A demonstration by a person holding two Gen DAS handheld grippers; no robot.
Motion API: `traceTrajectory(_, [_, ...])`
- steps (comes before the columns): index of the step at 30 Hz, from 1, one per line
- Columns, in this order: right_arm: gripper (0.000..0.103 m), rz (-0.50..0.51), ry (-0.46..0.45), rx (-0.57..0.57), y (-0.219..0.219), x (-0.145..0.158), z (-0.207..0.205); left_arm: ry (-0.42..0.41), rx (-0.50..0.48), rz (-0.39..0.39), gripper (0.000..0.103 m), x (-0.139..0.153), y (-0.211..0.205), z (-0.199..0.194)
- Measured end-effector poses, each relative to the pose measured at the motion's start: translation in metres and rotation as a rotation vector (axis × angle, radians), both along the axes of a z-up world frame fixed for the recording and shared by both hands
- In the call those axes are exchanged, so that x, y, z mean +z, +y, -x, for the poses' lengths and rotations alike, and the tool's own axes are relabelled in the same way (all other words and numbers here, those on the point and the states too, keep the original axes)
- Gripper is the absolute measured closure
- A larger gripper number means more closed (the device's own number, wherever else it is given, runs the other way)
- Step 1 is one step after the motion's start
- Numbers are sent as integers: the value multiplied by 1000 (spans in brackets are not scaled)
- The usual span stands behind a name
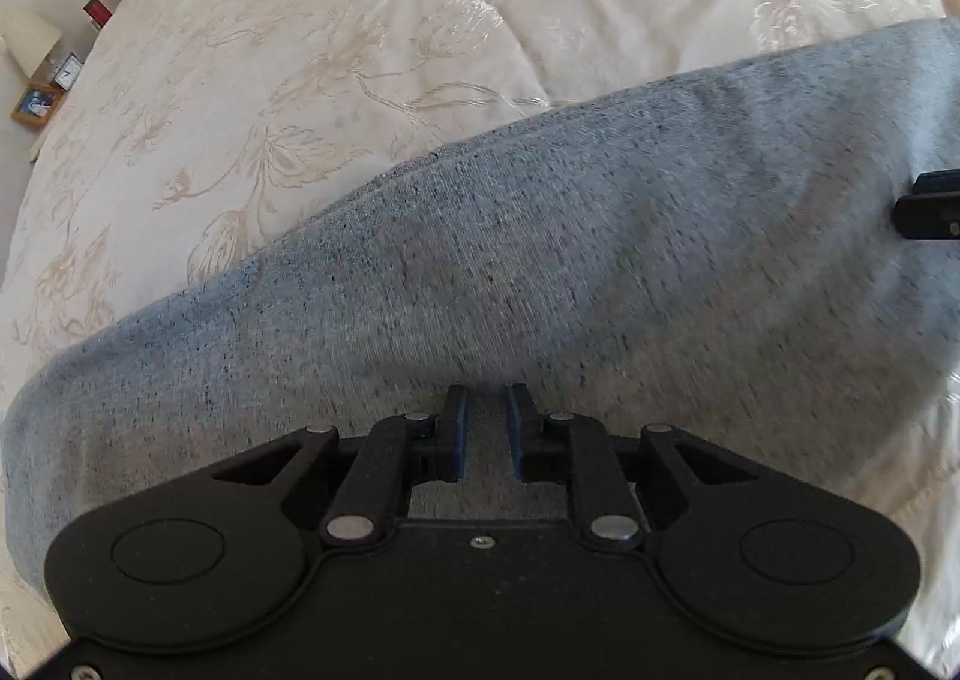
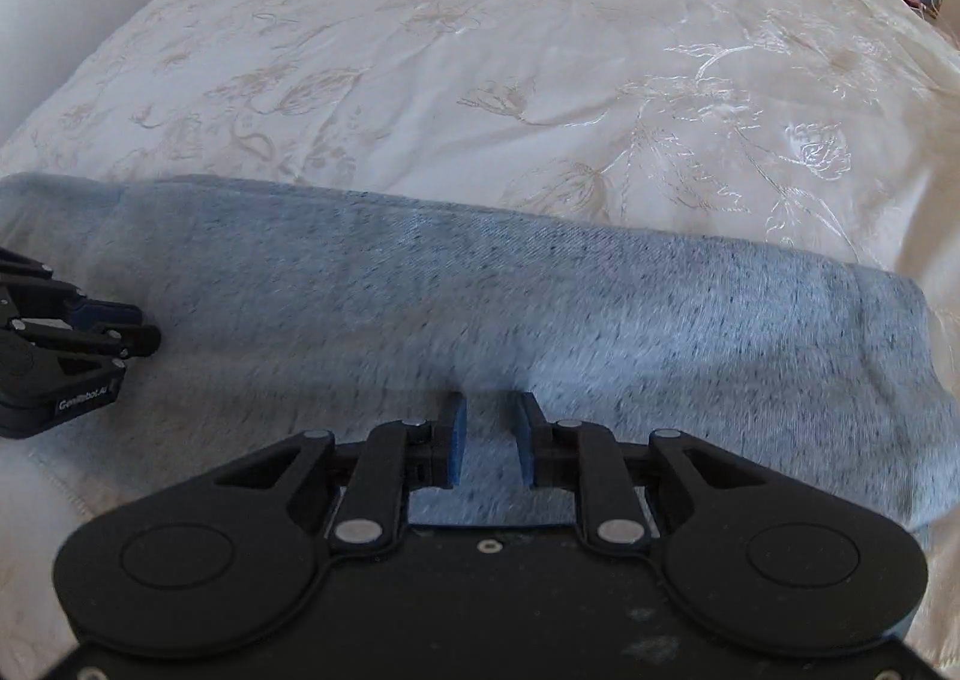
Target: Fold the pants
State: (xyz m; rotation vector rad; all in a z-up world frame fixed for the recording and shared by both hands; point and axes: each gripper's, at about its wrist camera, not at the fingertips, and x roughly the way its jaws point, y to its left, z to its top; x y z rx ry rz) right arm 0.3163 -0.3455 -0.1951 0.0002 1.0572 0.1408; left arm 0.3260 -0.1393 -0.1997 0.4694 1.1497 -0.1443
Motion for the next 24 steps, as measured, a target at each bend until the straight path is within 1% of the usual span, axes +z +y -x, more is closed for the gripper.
traceTrajectory(2, [84,4,12,-59,-7,-5,-21,4,61,27,78,1,0,-22])
traceTrajectory(4, [84,-3,3,-117,-16,-2,-30,15,146,72,78,10,4,-44])
traceTrajectory(6, [84,-27,-4,-143,-27,7,-26,5,206,103,78,23,11,-54])
traceTrajectory(7, [83,-28,-15,-141,-32,10,-21,-9,220,115,78,30,16,-54])
traceTrajectory(9, [83,15,-18,-130,-41,11,-5,-30,223,124,78,43,26,-48])
traceTrajectory(11, [82,94,25,-139,-58,1,14,-29,222,111,77,48,40,-35])
traceTrajectory(12, [83,110,36,-155,-69,-4,23,-27,233,102,77,49,48,-25])
traceTrajectory(13, [86,98,25,-176,-81,-6,34,-24,243,98,77,51,58,-15])
traceTrajectory(14, [87,69,11,-200,-93,-6,41,-23,256,94,77,54,69,-4])
traceTrajectory(15, [87,57,15,-229,-102,-5,46,-24,270,87,77,55,79,7])
traceTrajectory(17, [87,65,45,-269,-110,-2,49,-32,297,70,77,61,101,30])
traceTrajectory(18, [87,72,58,-285,-111,1,50,-33,314,59,77,64,115,44])
traceTrajectory(20, [79,65,63,-312,-109,8,52,-26,357,48,77,69,134,65])
traceTrajectory(22, [79,33,43,-313,-97,19,59,-15,394,49,77,72,152,83])
traceTrajectory(24, [79,-1,25,-283,-76,31,64,-22,424,43,77,76,165,105])
